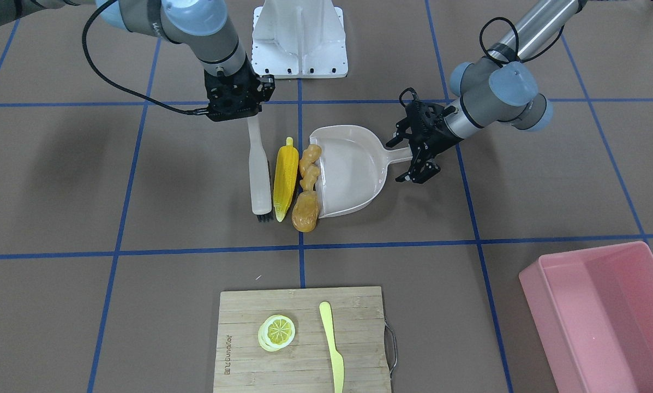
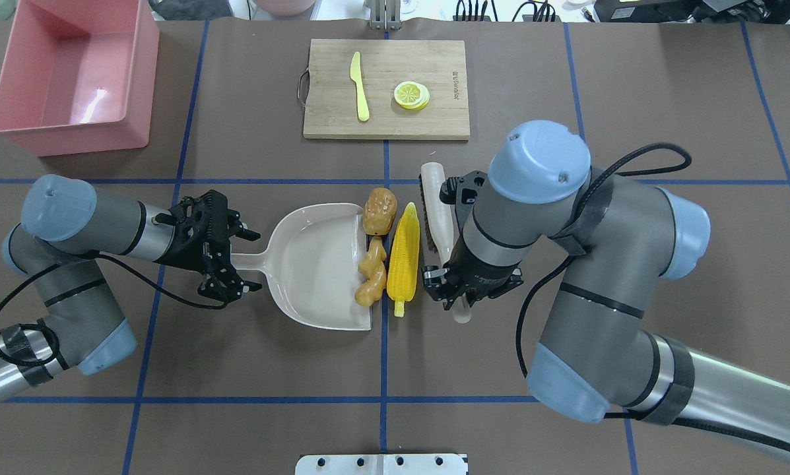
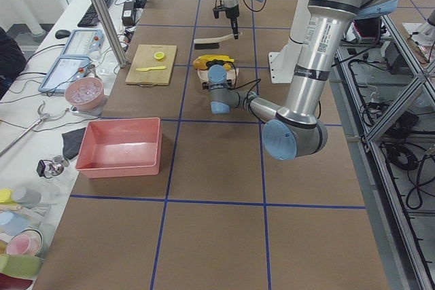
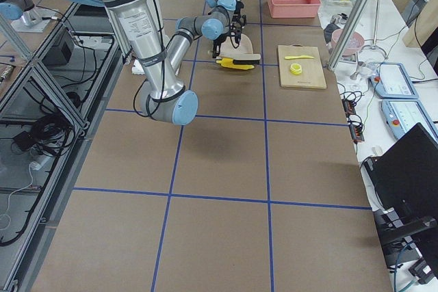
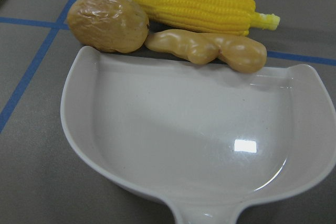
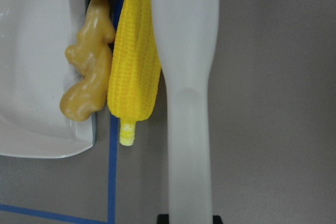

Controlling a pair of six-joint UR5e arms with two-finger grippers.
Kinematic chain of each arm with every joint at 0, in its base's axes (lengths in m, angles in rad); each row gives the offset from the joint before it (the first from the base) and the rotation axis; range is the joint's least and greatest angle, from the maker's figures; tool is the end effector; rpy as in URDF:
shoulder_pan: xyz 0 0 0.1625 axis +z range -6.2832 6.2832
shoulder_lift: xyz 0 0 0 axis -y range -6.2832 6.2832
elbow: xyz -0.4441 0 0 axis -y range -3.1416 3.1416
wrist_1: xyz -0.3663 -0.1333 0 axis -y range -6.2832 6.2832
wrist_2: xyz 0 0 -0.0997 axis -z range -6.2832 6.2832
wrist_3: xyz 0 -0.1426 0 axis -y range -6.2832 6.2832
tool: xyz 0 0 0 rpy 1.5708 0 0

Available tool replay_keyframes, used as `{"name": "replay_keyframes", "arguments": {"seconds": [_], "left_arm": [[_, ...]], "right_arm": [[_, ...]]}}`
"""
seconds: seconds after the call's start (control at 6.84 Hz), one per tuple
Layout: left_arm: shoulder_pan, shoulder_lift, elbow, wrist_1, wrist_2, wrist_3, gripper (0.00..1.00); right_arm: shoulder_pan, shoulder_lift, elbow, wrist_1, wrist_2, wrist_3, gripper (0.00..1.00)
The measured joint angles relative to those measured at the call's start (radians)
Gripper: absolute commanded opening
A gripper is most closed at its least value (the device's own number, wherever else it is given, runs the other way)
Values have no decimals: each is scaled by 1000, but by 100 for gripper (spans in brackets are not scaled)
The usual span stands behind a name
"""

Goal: Sweep and dump trash into bin
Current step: 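Raise the brush and reposition it behind the corn with the right gripper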

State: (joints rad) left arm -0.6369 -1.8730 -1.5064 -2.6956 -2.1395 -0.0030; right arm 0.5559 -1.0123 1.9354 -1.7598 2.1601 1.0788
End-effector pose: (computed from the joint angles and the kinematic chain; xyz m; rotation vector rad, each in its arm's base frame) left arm 0.4699 -0.4179 0.4275 1.0279 1.0893 1.1479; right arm -0.4894 -0.3677 0.2682 -0.1303 -0.8972 -0.1567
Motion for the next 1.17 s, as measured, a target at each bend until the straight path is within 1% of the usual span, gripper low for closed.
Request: {"name": "replay_keyframes", "arguments": {"seconds": [0.15, 0.29, 0.58, 0.73, 0.88, 1.02, 1.17], "left_arm": [[1, 0, 0, 0, 0, -1, 98], [2, -4, 0, 0, 0, -14, 98], [4, -25, 2, -2, 1, -70, 98], [4, -30, 5, -2, 1, -79, 98], [5, -32, 8, -2, 0, -82, 98], [5, -32, 9, -2, 0, -83, 98], [6, -32, 9, -2, 0, -83, 98]], "right_arm": [[35, -5, 17, -52, 4, -84, 0], [51, -6, 17, -76, -5, -158, 0], [57, 1, -26, -78, -42, -359, 0], [58, 5, -68, -52, -54, -438, 0], [58, 15, -128, -5, -58, -490, 0], [58, 33, -190, 31, -63, -527, 0], [57, 49, -230, 48, -69, -548, 0]]}}
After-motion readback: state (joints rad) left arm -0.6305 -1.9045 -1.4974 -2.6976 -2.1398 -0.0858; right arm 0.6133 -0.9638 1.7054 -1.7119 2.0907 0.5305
